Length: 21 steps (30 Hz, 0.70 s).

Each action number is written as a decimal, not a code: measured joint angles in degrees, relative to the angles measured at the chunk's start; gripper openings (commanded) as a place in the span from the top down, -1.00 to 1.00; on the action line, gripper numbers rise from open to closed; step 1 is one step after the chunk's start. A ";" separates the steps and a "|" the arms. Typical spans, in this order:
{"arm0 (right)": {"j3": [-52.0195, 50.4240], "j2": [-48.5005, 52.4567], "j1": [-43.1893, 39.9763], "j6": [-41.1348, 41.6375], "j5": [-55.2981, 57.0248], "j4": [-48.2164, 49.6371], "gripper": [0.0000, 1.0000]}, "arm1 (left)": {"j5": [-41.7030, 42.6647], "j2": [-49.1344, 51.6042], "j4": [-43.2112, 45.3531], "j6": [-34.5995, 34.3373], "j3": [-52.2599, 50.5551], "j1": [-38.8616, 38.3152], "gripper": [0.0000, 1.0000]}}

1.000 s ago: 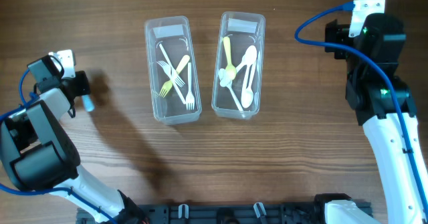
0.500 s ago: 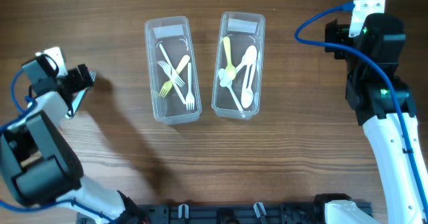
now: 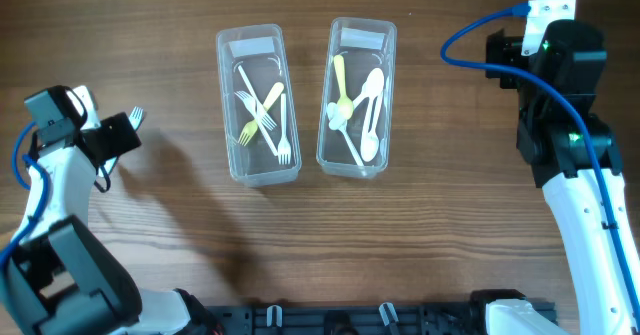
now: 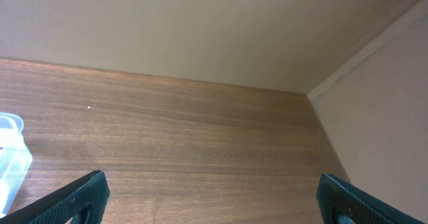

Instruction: Pack container

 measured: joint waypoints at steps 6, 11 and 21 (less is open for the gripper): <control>0.02 0.00 0.00 0.00 0.00 0.00 -1.00 | -0.04 5.99 -0.37 2.91 0.00 0.00 -0.82; 0.00 0.00 0.00 0.00 0.00 -0.02 -0.99 | -1.53 9.38 2.93 5.22 0.00 -2.14 -0.90; 0.00 0.00 0.00 0.00 0.00 -0.02 -0.99 | -5.86 10.67 6.45 8.48 0.00 -4.72 -0.31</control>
